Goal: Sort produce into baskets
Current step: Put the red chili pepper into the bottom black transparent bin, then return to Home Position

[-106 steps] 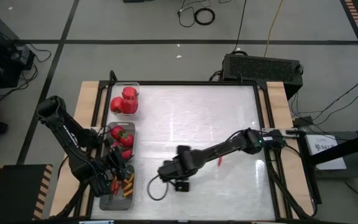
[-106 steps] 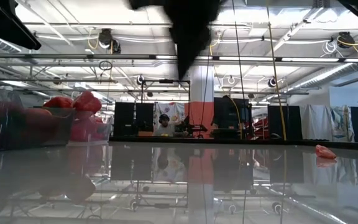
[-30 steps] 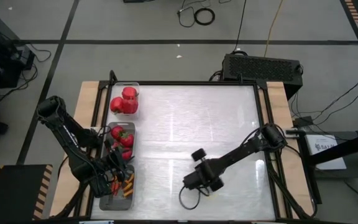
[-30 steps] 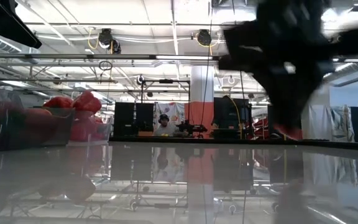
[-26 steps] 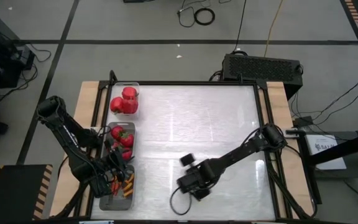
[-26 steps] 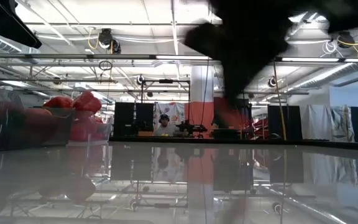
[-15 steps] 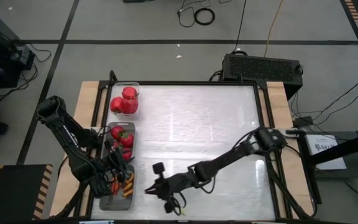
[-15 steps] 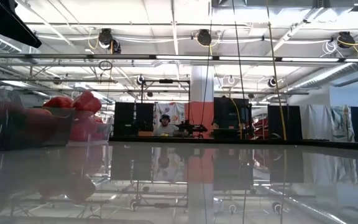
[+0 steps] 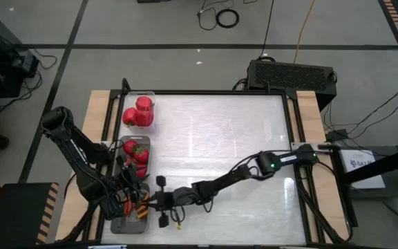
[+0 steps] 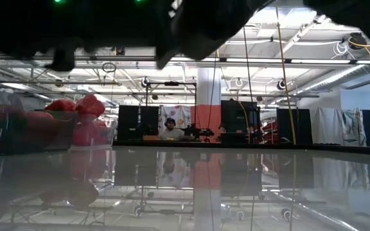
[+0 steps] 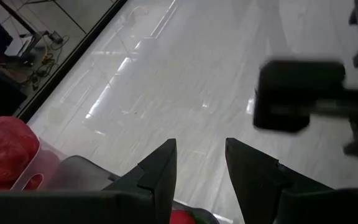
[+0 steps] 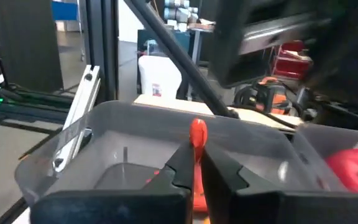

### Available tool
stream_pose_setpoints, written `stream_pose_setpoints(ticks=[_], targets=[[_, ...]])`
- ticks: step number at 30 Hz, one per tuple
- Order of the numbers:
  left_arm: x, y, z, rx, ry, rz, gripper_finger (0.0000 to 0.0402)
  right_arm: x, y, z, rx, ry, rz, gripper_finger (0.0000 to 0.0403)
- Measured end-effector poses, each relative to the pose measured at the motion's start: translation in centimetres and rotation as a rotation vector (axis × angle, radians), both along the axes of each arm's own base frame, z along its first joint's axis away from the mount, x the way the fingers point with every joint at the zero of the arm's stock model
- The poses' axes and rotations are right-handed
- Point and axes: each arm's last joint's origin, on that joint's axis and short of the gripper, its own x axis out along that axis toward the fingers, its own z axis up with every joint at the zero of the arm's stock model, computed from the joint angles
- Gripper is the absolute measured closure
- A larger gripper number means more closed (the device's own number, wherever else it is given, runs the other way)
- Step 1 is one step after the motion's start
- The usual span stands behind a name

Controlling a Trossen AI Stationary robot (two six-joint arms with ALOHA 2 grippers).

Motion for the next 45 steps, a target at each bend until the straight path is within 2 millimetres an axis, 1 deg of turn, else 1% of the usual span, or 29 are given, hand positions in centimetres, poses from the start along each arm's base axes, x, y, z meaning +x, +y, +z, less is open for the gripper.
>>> stream_pose_setpoints(ticks=[2,5,6,11,15,21,24,26,28,30,32,34,37,39,42,45], targets=[[0.0,0.0,0.0,0.001,0.001,0.000,0.0256,0.8,0.2,-0.5,-0.003,0.012,0.004,0.0391],[0.0,0.0,0.0,0.003,0.002,0.000,0.0256,1.5,0.5,-0.3,-0.003,0.012,0.004,0.0387],[0.0,0.0,0.0,0.003,0.003,0.000,0.0256,1.6,0.5,-0.2,-0.005,0.017,0.005,0.0384],[0.0,0.1,0.0,0.009,0.006,0.000,0.0256,1.8,0.5,-1.1,-0.023,0.087,-0.001,0.0364],[0.0,0.1,0.0,0.008,0.006,0.000,0.0256,1.8,0.5,-1.0,-0.022,0.085,-0.003,0.0337],[-0.1,0.1,0.0,0.008,0.006,0.000,0.0256,1.8,0.5,-1.0,-0.025,0.093,-0.004,0.0286],[0.0,0.1,0.0,0.007,0.006,0.001,0.0256,1.8,0.5,-0.9,-0.026,0.097,-0.003,0.0265],[0.0,0.1,0.0,0.005,0.005,0.001,0.0256,1.7,0.6,-0.4,-0.027,0.098,0.000,0.0254],[0.0,0.0,0.0,0.001,0.002,0.001,0.0256,1.4,0.9,0.6,-0.034,0.117,0.005,0.0246],[0.0,-0.1,0.0,-0.007,-0.003,0.001,0.0256,0.8,1.4,2.4,-0.046,0.156,0.016,0.0240],[0.1,-0.2,0.0,-0.019,-0.013,0.001,0.0256,0.1,1.7,4.2,-0.032,0.226,0.021,0.0236],[0.2,-0.3,0.0,-0.029,-0.040,0.002,0.0256,-0.9,1.8,5.7,-0.019,0.334,0.021,0.0234],[0.7,-0.6,0.2,-0.061,-0.123,0.014,0.0256,-2.8,1.2,8.1,-0.039,0.496,0.004,0.0233],[1.3,-0.8,0.5,-0.064,-0.202,0.024,0.0256,-4.2,0.6,10.1,-0.072,0.582,-0.004,0.0234],[2.4,-0.8,0.9,0.006,-0.293,0.031,0.0256,-6.3,-0.2,12.9,-0.109,0.670,-0.016,0.0238],[4.0,-0.2,1.3,0.072,-0.282,0.033,0.0256,-8.1,-1.0,14.9,-0.131,0.731,-0.023,0.0244]])
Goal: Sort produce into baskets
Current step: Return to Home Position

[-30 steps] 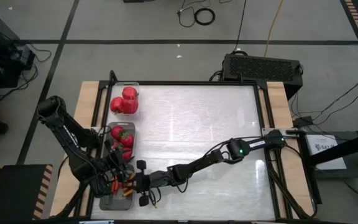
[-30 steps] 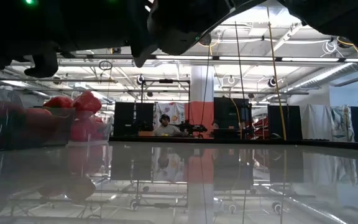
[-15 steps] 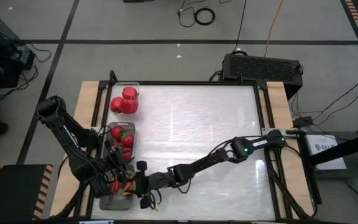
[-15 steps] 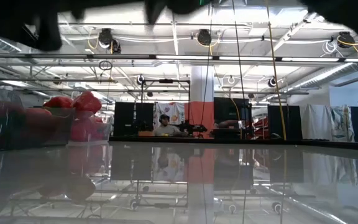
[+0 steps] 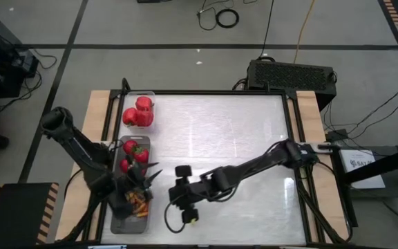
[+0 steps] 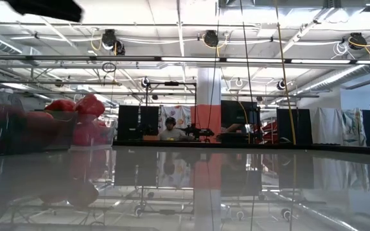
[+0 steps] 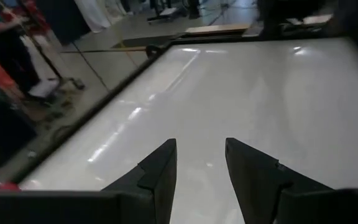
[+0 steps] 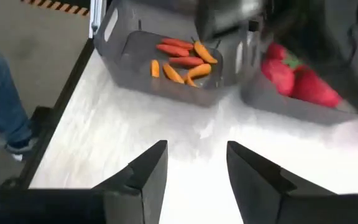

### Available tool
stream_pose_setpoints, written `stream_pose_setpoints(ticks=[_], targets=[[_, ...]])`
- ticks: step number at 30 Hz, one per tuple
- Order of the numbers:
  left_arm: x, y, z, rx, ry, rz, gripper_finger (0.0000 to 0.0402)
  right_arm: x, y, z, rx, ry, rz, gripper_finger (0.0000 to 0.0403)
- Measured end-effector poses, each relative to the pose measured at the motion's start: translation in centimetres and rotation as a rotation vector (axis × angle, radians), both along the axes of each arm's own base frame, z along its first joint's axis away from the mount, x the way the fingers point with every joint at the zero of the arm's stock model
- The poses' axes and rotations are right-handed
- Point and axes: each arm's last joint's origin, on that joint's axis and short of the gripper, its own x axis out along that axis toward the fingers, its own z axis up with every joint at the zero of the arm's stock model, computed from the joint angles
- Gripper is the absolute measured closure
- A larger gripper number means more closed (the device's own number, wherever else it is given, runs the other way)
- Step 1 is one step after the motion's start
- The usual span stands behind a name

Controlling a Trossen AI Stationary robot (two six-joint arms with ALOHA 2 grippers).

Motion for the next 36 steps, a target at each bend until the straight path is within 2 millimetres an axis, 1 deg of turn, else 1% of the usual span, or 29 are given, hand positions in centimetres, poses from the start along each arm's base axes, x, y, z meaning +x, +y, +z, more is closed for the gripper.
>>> stream_pose_setpoints(ticks=[5,7,9,12,14,17,20,22,25,29,36], targets=[[3.6,2.1,0.8,0.063,0.081,-0.005,0.0256,-2.4,-1.6,3.6,-0.047,0.021,0.016,0.0259],[5.1,3.3,1.4,0.085,0.126,-0.069,0.0256,-3.1,-2.4,4.6,-0.084,0.032,0.014,0.0266],[6.4,4.5,2.4,0.087,0.130,-0.161,0.0256,-3.5,-3.4,5.2,-0.121,0.044,-0.004,0.0273],[7.6,6.5,4.4,0.071,0.067,-0.279,0.0256,-4.6,-4.9,6.2,-0.158,0.087,-0.031,0.0283],[7.6,7.9,5.6,0.058,0.025,-0.337,0.0256,-5.3,-5.9,7.0,-0.174,0.105,-0.049,0.0290],[6.8,9.6,7.1,0.029,-0.018,-0.392,0.0256,-6.1,-7.3,7.6,-0.205,0.150,-0.055,0.0303],[5.4,10.6,8.2,-0.009,-0.036,-0.451,0.0256,-6.3,-8.5,8.0,-0.226,0.157,-0.053,0.0318],[4.1,11.0,8.8,-0.033,-0.057,-0.506,0.0256,-6.3,-9.2,8.2,-0.240,0.157,-0.052,0.0327],[2.0,11.5,9.1,-0.049,-0.103,-0.548,0.0256,-6.3,-10.6,8.4,-0.250,0.161,-0.070,0.0342],[-1.1,12.3,8.6,-0.051,-0.172,-0.548,0.0256,-5.9,-12.3,8.4,-0.237,0.163,-0.123,0.0361],[-5.6,13.6,5.9,-0.051,-0.292,-0.542,0.0256,-5.7,-14.2,8.4,-0.225,0.169,-0.174,0.0388]])
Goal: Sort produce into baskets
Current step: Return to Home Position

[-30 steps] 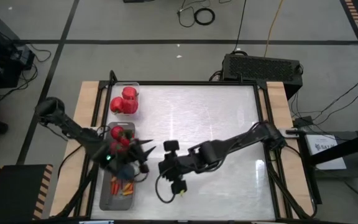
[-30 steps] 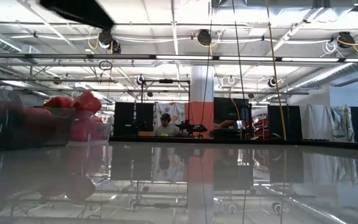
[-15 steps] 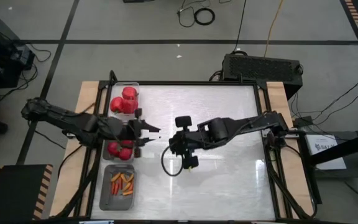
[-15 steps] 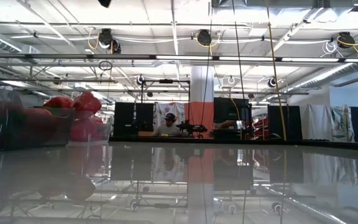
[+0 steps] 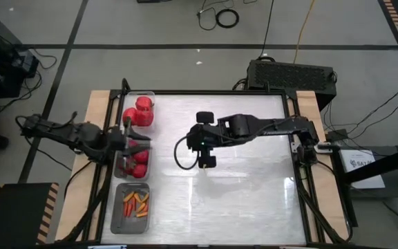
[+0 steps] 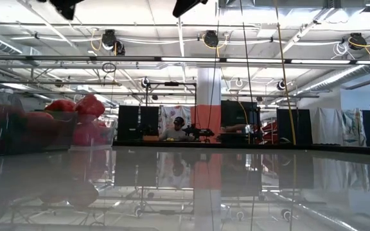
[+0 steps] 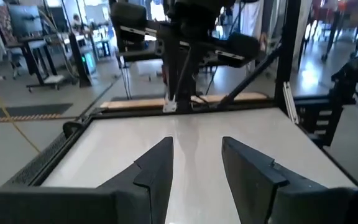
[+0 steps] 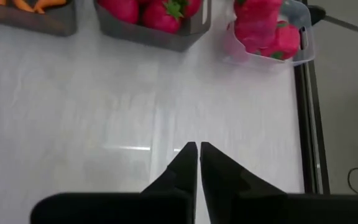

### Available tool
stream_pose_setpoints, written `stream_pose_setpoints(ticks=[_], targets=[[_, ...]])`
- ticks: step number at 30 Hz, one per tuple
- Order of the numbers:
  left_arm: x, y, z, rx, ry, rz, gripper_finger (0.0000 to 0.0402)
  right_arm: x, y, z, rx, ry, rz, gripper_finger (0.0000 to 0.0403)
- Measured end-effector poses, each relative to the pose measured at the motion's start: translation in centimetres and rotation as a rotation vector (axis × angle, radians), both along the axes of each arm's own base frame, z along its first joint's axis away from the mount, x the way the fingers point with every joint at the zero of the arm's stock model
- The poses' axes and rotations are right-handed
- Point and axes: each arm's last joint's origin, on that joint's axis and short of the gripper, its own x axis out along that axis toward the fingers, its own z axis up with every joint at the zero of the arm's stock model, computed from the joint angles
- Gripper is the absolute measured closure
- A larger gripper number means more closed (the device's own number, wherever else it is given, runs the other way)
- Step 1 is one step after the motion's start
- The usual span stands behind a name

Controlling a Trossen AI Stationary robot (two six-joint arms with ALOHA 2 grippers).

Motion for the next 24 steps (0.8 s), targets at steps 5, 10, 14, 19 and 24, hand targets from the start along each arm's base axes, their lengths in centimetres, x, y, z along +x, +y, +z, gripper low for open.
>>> stream_pose_setpoints(ticks=[5,10,14,19,24], targets=[[-2.5,0.8,-1.8,-0.023,-0.083,0.019,0.0256,0.1,-1.2,0.0,0.000,0.005,-0.028,0.0396],[-4.2,1.3,-2.7,-0.028,-0.170,0.035,0.0256,-1.6,-2.9,1.1,0.015,-0.004,-0.089,0.0397],[-5.1,1.5,-3.0,-0.033,-0.216,0.035,0.0256,-4.7,-4.2,1.2,0.039,-0.076,-0.146,0.0397],[-5.3,1.6,-3.5,-0.028,-0.216,0.036,0.0256,-10.1,-5.4,-0.5,0.089,-0.292,-0.213,0.0397],[-5.3,1.6,-3.5,-0.008,-0.210,0.036,0.0256,-14.7,-5.4,-3.5,0.205,-0.535,-0.168,0.0397]])
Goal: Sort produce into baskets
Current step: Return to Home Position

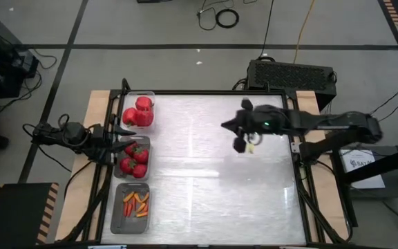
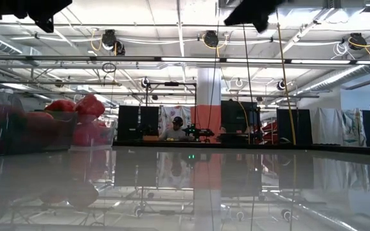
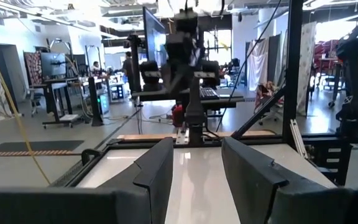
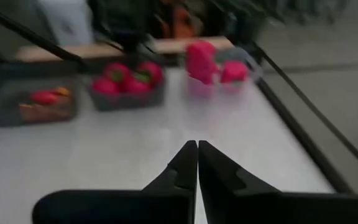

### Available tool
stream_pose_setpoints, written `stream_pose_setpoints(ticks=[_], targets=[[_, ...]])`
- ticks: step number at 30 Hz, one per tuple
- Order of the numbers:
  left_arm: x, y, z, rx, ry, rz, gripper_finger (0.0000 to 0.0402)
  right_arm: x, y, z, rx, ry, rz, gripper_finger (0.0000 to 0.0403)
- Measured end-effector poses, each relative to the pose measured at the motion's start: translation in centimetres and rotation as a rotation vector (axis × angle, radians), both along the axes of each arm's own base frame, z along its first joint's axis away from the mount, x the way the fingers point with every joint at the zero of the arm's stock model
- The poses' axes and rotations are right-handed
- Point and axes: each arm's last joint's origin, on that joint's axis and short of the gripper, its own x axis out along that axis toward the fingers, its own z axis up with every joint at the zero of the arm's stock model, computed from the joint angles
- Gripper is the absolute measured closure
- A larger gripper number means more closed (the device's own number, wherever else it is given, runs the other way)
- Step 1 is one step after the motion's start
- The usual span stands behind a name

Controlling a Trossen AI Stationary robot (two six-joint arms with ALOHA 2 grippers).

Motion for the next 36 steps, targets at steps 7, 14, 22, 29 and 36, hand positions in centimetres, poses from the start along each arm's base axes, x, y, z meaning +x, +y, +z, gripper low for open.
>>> stream_pose_setpoints(ticks=[7,14,22,29,36], targets=[[0.0,0.0,-0.2,0.006,0.025,0.004,0.0256,-4.6,0.5,-5.9,0.067,-0.167,0.086,0.0397],[0.0,0.1,-0.3,-0.031,0.030,0.036,0.0256,-7.6,0.6,-11.7,0.102,-0.231,0.074,0.0397],[0.1,0.1,-1.2,-0.069,0.117,0.051,0.0256,-10.0,0.8,-16.4,0.157,-0.264,0.088,0.0397],[1.0,0.0,-3.1,-0.108,0.128,0.094,0.0256,-11.4,0.8,-18.6,0.159,-0.286,0.102,0.0397],[1.9,-0.1,-5.8,-0.110,0.146,0.163,0.0256,-12.3,0.4,-18.8,0.116,-0.284,0.078,0.0397]])
